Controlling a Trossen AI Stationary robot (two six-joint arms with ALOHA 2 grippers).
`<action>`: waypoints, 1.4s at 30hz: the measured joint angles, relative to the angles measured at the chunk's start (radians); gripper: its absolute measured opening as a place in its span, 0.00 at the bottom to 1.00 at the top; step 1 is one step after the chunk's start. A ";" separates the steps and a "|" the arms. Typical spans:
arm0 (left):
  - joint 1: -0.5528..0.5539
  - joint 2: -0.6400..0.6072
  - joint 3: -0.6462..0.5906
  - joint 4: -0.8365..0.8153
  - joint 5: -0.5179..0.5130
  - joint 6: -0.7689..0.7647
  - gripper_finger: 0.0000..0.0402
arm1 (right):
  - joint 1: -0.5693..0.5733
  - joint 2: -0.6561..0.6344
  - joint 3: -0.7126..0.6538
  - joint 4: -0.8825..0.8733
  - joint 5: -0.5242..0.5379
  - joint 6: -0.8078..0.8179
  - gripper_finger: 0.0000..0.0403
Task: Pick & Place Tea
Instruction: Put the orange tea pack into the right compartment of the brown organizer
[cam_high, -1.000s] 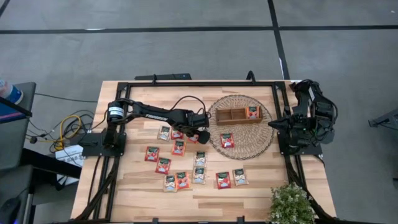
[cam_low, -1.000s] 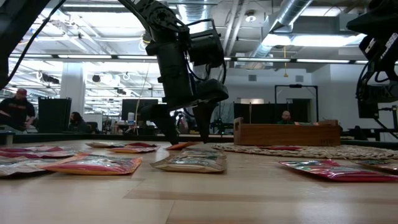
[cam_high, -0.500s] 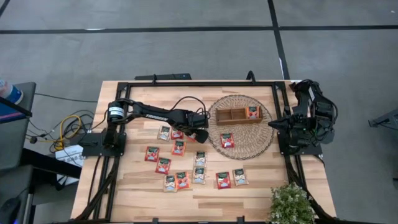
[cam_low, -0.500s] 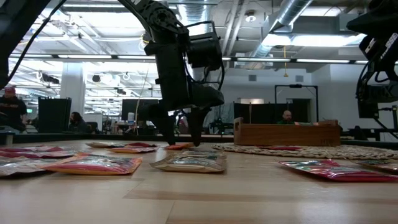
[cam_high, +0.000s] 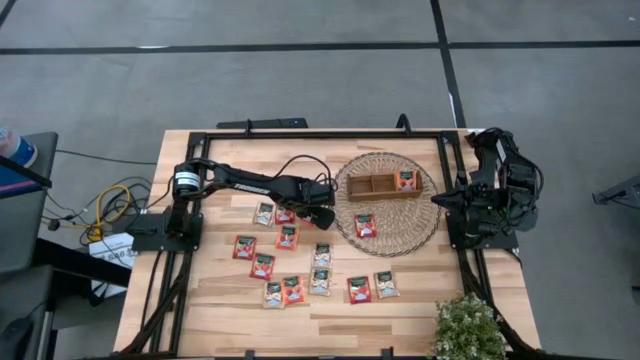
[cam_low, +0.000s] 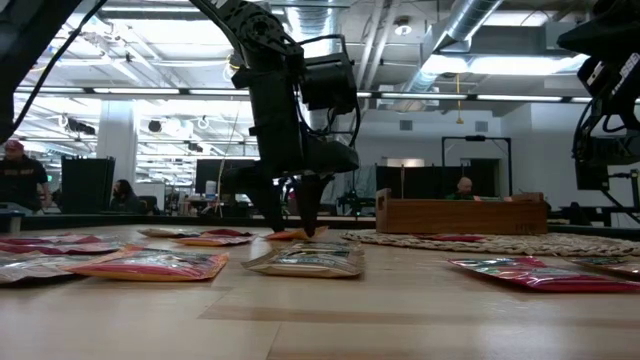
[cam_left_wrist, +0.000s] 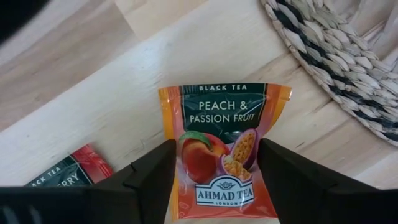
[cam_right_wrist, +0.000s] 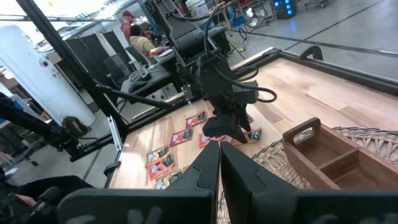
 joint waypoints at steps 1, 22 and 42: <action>0.000 0.000 0.000 0.000 0.000 0.000 0.53 | 0.000 0.000 0.000 0.000 0.000 0.000 0.01; -0.011 -0.001 0.000 0.001 -0.040 -0.007 0.16 | 0.000 0.000 0.000 0.000 0.001 0.000 0.01; -0.096 -0.003 0.295 -0.041 -0.334 0.062 0.06 | 0.000 0.000 0.000 0.000 0.001 0.000 0.01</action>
